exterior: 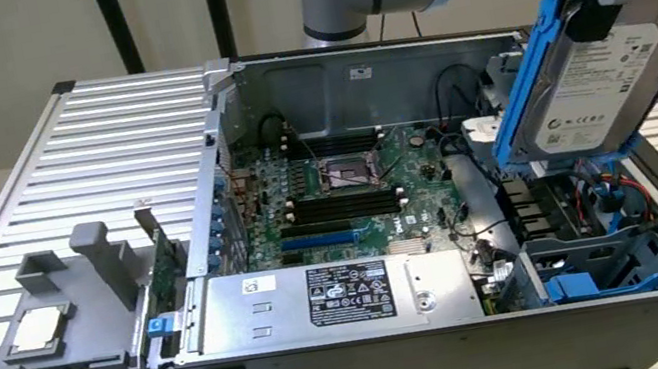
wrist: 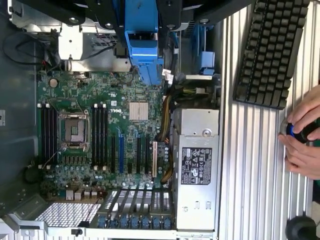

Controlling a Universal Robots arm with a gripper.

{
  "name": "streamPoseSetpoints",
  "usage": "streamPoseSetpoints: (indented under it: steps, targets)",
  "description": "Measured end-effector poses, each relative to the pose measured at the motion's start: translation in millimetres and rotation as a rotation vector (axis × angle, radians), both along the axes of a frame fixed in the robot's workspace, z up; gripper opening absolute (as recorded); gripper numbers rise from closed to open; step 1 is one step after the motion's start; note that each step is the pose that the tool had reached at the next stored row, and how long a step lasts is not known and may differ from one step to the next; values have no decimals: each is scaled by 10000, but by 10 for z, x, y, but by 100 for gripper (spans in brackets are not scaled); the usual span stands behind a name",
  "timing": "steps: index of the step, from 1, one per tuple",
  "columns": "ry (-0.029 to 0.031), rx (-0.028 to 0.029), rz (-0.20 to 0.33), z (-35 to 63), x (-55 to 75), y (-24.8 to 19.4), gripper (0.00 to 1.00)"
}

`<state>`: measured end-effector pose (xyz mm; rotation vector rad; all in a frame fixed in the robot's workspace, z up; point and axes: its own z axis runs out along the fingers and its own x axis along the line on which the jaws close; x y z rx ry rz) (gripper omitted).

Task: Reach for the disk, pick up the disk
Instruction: 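Pick up the disk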

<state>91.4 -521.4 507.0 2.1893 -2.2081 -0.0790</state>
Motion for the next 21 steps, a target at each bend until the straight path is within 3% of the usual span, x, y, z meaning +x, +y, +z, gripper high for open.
streamPoseSetpoints:
  steps: [7, 13, 16, 21]
  targets:
    - [0, 71, 0, 0, 138, -144, 33]
    - [0, 132, 0, 0, 165, -337, 33]
    - [0, 264, 0, -1, 172, -430, 33]
    - [0, 567, 0, -5, 180, -579, 33]
